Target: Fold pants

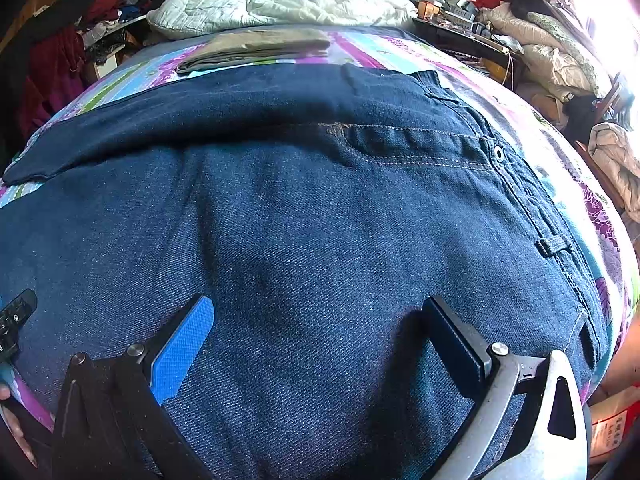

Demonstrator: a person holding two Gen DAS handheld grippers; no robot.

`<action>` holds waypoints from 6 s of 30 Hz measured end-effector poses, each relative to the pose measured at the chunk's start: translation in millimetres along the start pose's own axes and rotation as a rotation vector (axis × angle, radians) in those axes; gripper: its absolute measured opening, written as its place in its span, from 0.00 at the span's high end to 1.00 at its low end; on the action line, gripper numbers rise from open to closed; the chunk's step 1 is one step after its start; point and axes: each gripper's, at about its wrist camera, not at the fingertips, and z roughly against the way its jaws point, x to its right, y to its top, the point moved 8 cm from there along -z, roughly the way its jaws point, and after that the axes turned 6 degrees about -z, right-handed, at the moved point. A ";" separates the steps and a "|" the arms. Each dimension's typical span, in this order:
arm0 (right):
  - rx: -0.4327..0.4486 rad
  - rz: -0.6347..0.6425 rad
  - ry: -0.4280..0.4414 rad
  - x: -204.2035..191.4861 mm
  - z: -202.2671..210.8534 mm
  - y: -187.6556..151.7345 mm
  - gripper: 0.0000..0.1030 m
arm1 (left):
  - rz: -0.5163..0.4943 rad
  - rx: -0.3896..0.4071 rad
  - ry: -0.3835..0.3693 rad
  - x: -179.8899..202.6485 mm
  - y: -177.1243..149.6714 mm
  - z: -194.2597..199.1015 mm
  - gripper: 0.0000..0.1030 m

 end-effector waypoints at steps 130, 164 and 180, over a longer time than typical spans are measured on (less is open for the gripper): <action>-0.021 -0.637 0.376 235.2 51.7 4.4 0.50 | 0.833 0.322 -0.349 -401.7 -40.6 28.4 0.81; 0.065 -0.653 0.467 178.4 20.4 23.8 0.41 | 0.909 0.226 -0.523 -359.3 49.4 -24.3 0.44; 0.125 -0.720 0.399 197.5 34.4 46.9 0.91 | 0.924 0.182 -0.548 -365.9 47.2 -29.4 0.97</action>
